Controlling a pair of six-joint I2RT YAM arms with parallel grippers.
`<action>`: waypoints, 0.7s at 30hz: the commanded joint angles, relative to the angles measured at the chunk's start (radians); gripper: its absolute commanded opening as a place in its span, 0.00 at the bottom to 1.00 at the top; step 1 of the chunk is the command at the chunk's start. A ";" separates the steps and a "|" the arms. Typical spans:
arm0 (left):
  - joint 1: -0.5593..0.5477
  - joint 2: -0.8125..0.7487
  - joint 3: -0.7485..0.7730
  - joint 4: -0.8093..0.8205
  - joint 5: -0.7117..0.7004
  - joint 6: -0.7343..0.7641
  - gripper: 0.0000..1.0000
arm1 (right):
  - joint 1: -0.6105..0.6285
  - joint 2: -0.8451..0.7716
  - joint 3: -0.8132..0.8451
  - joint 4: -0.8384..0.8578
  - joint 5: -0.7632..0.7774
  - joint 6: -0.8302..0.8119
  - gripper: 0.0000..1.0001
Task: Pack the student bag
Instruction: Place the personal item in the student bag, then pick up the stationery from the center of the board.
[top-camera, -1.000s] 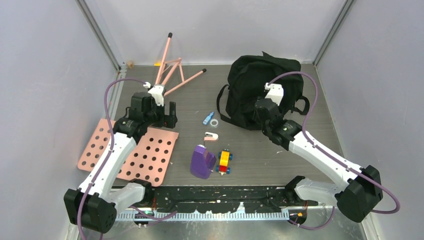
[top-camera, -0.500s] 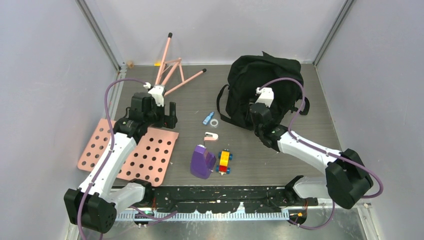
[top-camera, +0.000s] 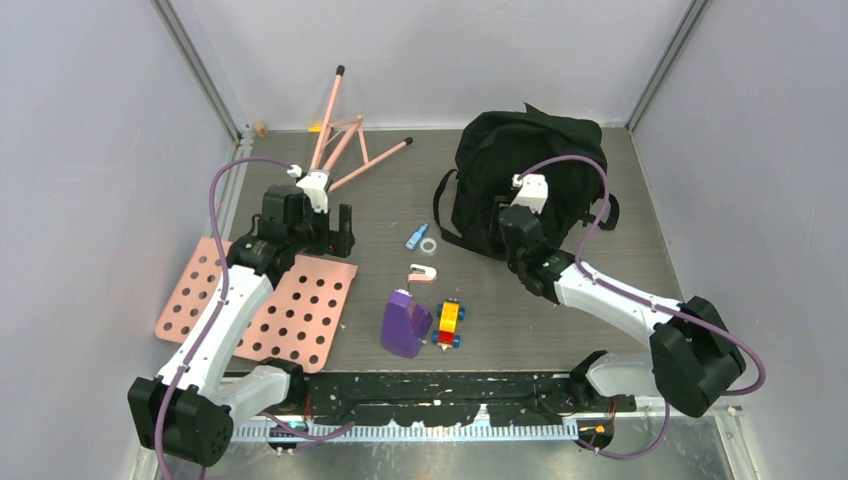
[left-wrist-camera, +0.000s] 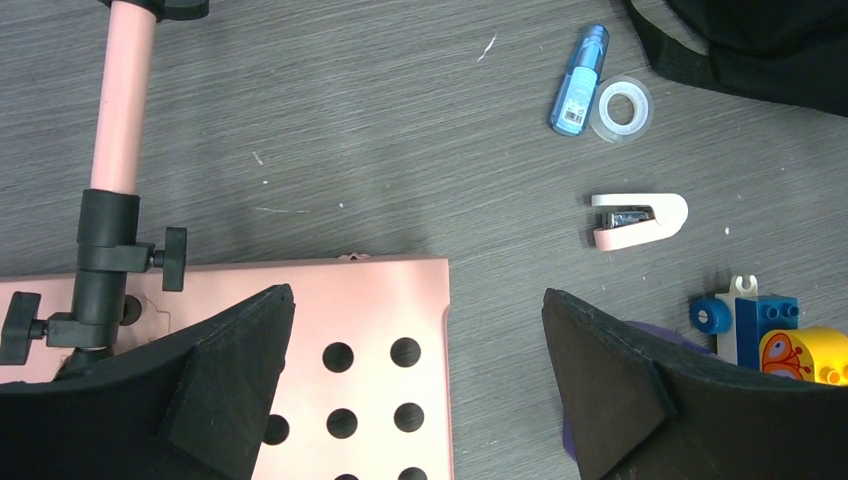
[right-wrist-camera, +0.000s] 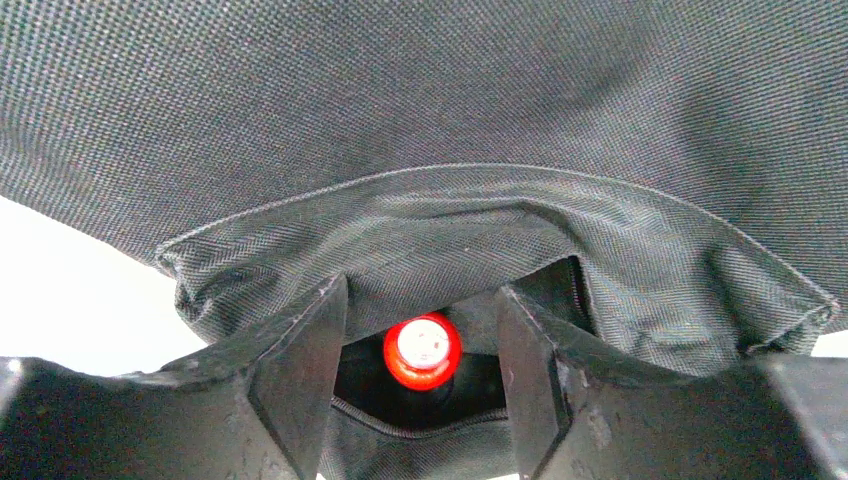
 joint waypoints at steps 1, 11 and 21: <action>0.007 -0.009 0.003 0.027 0.025 0.016 0.98 | -0.001 -0.061 0.004 0.003 0.046 -0.015 0.62; 0.007 -0.023 -0.022 0.090 0.231 0.020 0.98 | 0.167 -0.223 0.067 -0.231 -0.194 -0.059 0.63; 0.007 -0.002 -0.023 0.086 0.189 0.008 0.98 | 0.303 0.085 0.213 -0.259 -0.441 -0.004 0.64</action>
